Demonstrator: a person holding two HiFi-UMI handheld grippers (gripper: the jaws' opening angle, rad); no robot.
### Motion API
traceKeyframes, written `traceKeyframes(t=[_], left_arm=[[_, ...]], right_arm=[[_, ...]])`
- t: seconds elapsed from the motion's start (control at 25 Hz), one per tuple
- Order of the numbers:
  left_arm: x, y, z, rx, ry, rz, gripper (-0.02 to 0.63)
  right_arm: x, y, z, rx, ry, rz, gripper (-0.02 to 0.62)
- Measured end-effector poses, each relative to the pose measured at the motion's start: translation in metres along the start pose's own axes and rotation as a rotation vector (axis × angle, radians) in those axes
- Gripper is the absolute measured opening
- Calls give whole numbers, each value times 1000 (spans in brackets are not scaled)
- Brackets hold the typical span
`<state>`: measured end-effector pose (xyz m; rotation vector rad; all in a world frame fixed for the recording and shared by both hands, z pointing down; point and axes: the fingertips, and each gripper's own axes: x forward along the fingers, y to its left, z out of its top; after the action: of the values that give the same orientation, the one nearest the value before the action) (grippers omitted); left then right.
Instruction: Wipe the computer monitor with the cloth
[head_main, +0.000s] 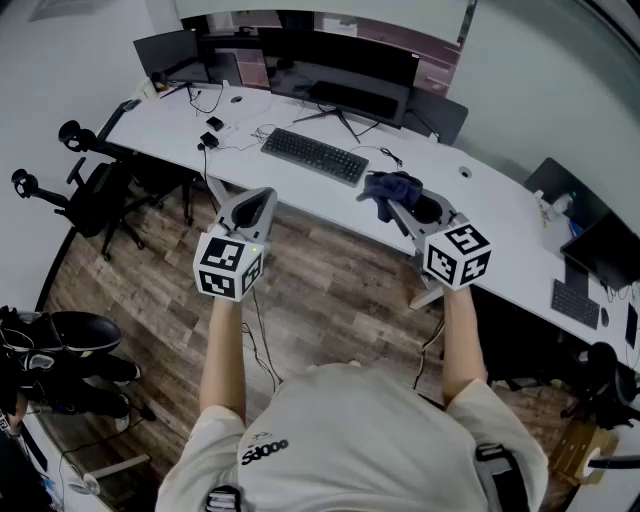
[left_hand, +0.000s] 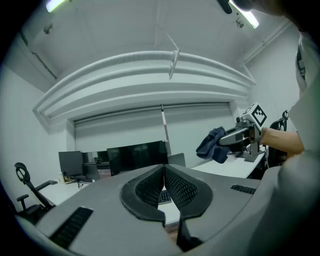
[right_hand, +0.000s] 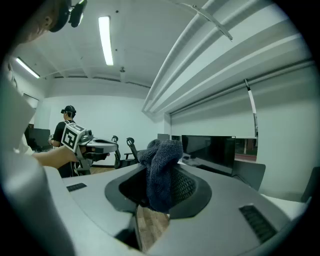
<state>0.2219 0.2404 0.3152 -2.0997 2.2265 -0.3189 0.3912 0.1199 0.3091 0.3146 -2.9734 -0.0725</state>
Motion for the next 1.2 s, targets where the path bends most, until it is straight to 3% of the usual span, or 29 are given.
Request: traceKeyframes(t=[0.76, 1.2], left_arm=[[-14, 51, -39, -17, 2, -54, 18], [86, 121, -54, -14, 40, 6, 18]], right_arm=[[58, 37, -8, 21, 50, -19, 103], [159, -50, -3, -5, 23, 21, 103]])
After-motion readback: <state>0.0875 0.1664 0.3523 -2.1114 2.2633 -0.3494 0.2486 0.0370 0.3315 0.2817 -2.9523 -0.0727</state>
